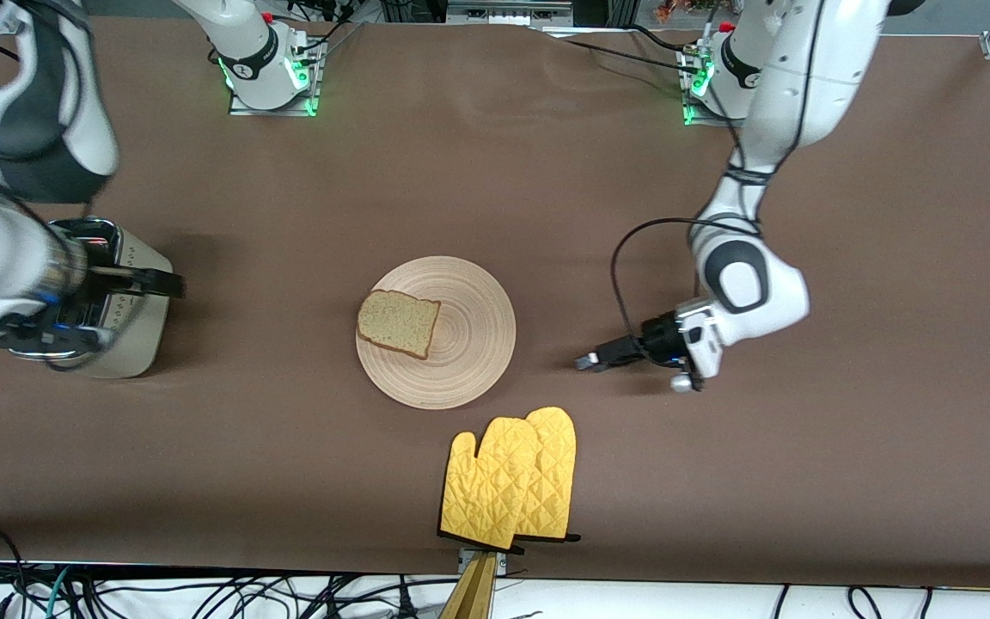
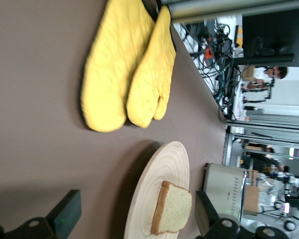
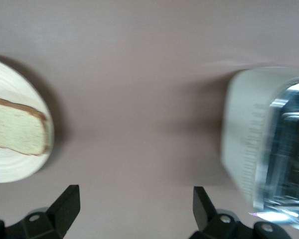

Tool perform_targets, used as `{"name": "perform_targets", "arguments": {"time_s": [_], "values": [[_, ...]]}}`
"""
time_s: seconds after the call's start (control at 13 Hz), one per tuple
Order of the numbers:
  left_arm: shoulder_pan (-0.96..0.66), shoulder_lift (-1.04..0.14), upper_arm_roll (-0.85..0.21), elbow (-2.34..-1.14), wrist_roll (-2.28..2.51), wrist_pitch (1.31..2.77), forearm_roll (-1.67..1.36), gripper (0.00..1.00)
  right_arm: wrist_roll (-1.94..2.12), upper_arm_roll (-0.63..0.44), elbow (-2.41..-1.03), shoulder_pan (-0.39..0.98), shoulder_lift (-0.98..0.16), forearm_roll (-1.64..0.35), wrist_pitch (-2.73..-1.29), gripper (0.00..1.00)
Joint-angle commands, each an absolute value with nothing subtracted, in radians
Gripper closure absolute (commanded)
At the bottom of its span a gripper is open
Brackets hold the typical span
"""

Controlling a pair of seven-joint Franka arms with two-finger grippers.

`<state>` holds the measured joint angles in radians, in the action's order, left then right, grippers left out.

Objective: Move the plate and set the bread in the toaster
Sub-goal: 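Release the plate with the left gripper while the right gripper reaches the bread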

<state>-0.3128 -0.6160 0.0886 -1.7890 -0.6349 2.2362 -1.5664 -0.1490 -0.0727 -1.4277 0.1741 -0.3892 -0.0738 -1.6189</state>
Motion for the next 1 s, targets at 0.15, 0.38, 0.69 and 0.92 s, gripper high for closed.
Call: {"name": "perform_targets", "arguments": {"time_s": [0.15,0.38,0.69,0.92], "values": [[-0.042,-0.413,-0.072,-1.859,-0.392,2.221,-0.977,0.0,-0.33,-0.077,-1.424,0.271,-0.466,-0.164,-1.727,0.0],[-0.014,-0.301,-0.08,-1.859,-0.243,2.172,-0.613,0.0,-0.366,-0.078,-1.427,0.334,-0.547,-0.169,-1.831,0.0],[-0.002,-0.117,-0.083,-1.859,-0.129,1.97,-0.226,0.0,-0.471,-0.078,-1.445,0.4,-0.612,-0.16,-1.887,0.0],[-0.003,0.012,-0.083,-1.858,-0.121,1.826,-0.074,0.0,-0.529,-0.078,-1.526,0.44,-0.623,-0.16,-1.988,0.0]]}}
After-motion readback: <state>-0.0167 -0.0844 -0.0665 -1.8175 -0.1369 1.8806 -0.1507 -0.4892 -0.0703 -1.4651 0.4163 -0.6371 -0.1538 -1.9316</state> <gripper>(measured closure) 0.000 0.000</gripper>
